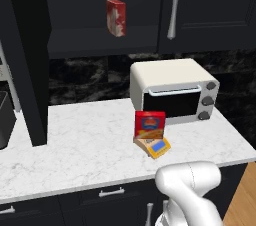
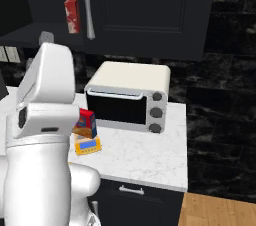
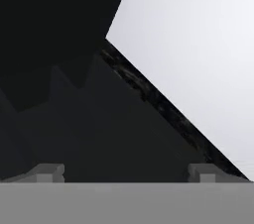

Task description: Pick the boxed food and place it on the digital scale for weighing, and close the cabinet.

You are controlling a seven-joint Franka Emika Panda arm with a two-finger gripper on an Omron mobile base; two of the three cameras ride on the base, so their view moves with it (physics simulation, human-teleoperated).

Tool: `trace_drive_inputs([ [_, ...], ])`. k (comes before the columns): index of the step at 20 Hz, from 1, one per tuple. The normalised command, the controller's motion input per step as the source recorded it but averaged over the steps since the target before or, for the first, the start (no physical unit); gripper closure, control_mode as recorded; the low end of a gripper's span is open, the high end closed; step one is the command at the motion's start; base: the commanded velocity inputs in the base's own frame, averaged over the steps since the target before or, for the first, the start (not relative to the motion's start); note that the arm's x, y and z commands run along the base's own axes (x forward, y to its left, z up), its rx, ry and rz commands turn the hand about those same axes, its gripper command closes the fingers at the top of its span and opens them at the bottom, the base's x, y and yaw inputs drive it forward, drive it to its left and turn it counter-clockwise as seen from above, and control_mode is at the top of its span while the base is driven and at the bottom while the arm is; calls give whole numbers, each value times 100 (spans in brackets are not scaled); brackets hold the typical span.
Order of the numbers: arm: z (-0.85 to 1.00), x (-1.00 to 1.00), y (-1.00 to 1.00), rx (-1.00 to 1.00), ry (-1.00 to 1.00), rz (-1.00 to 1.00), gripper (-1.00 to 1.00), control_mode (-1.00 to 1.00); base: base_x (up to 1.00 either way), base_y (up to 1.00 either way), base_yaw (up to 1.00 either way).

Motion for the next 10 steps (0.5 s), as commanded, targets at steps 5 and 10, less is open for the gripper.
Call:
trace_drive_inputs([
  [5, -57, -76, 100, 13, -40, -16, -100, -100, 0, 0, 0],
  [10, -67, -66, 100, 7, -38, -15, -100, -100, 0, 0, 0],
])
